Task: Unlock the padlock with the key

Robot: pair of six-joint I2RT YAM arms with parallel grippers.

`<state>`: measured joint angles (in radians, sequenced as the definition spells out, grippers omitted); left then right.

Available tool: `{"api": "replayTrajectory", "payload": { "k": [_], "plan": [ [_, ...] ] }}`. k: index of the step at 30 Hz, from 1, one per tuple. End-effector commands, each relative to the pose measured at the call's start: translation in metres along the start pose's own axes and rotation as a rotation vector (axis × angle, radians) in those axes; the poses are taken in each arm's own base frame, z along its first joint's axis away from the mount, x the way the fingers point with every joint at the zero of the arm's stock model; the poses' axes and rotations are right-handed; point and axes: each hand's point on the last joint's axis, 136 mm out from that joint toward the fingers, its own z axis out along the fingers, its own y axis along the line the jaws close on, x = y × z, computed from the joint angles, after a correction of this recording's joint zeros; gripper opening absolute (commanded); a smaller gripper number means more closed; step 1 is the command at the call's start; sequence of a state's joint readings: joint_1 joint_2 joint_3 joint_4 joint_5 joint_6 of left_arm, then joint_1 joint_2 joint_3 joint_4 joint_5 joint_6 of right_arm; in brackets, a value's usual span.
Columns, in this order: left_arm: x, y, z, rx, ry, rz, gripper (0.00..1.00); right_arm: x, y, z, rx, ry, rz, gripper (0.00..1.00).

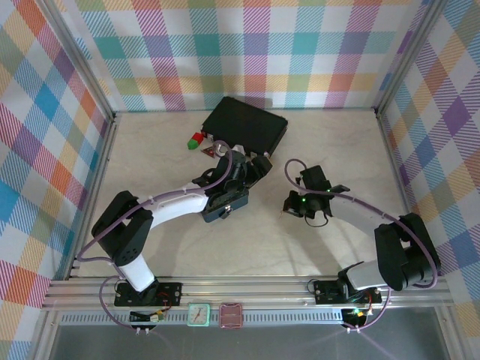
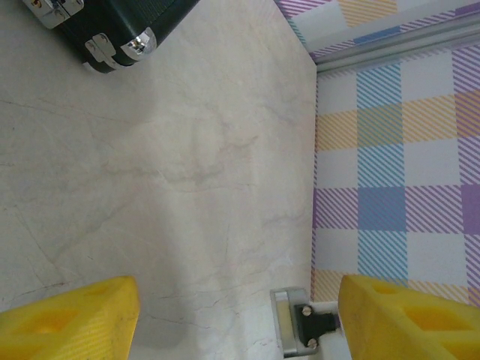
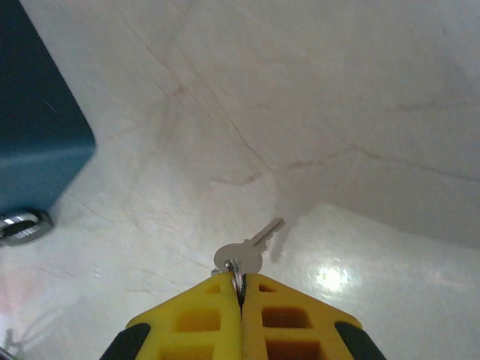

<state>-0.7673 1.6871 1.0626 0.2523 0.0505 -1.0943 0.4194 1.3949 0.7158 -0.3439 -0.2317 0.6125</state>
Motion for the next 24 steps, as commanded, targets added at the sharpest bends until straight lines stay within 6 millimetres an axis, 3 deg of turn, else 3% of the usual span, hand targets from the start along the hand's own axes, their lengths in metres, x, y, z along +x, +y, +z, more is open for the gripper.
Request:
{"api": "replayTrajectory", "payload": {
  "k": [1, 6, 11, 18, 24],
  "plan": [
    [-0.001, 0.006, -0.002, -0.013, -0.002, 0.008, 0.71, 0.030, -0.027, 0.002, 0.103, 0.106, -0.013, 0.00],
    [-0.004, 0.008, -0.001, -0.014, -0.003, 0.005, 0.71, 0.050, -0.046, 0.003, 0.185, 0.168, -0.001, 0.05],
    [-0.009, 0.011, -0.002, -0.020, -0.015, -0.001, 0.71, 0.053, -0.058, -0.013, 0.287, 0.138, 0.001, 0.41],
    [-0.019, 0.013, -0.004, -0.019, -0.030, -0.007, 0.71, 0.035, -0.044, -0.015, 0.318, 0.076, -0.095, 0.44],
    [-0.024, 0.021, -0.009, -0.034, -0.046, -0.013, 0.71, 0.045, -0.046, -0.010, 0.432, 0.109, -0.181, 0.46]
  ]
}}
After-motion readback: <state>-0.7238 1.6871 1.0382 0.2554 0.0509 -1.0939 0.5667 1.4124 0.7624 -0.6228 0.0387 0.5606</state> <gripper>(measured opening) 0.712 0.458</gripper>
